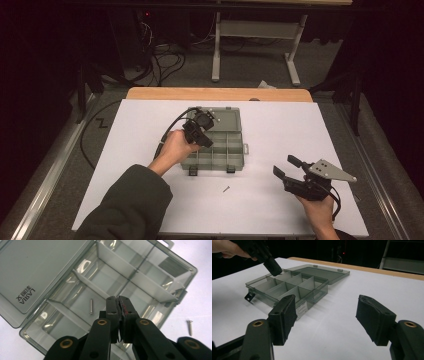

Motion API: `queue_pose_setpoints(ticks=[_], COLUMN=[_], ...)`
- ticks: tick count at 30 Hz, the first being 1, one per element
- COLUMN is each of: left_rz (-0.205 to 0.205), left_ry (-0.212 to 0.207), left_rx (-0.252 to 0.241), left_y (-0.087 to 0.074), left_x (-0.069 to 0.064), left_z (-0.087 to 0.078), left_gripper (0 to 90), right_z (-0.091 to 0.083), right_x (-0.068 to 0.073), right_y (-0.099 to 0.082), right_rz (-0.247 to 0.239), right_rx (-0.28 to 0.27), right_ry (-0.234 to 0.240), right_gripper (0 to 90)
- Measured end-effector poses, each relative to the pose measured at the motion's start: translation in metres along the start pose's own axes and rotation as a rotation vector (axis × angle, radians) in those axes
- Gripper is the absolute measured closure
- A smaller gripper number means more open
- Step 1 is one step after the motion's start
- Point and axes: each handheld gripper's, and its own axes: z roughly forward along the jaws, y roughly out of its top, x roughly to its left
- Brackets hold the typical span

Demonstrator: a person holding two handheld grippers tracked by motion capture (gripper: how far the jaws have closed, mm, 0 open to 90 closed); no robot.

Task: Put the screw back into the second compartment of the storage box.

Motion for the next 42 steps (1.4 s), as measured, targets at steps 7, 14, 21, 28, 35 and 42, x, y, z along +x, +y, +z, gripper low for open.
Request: queue_pose_setpoints(ticks=[7,14,21,28,35,42], left_rz=[-0.034,-0.058,-0.073,-0.077,-0.090,-0.070], left_ry=[0.008,0.021,0.036,0.034,0.036,0.046], left_rx=[0.010,0.017,0.020,0.021,0.032,0.017], left_y=[0.000,0.001,0.002,0.002,0.002,0.001], left_x=[0.011,0.017,0.021,0.025,0.025,0.025], left_z=[0.007,0.015,0.021,0.026,0.029,0.026], left_gripper=[86.9,86.9,86.9,86.9,86.7,83.2], right_z=[0.000,0.000,0.000,0.000,0.000,0.000], right_x=[0.000,0.000,0.000,0.000,0.000,0.000], right_y=[0.000,0.000,0.000,0.000,0.000,0.000], right_rz=[0.000,-0.001,0.000,0.000,0.000,0.000], right_rx=[0.000,0.000,-0.001,-0.002,-0.001,-0.001], right_ry=[0.000,0.000,0.002,0.004,0.004,0.005], right_gripper=[33.8,33.8,33.8,33.8,33.8,33.8])
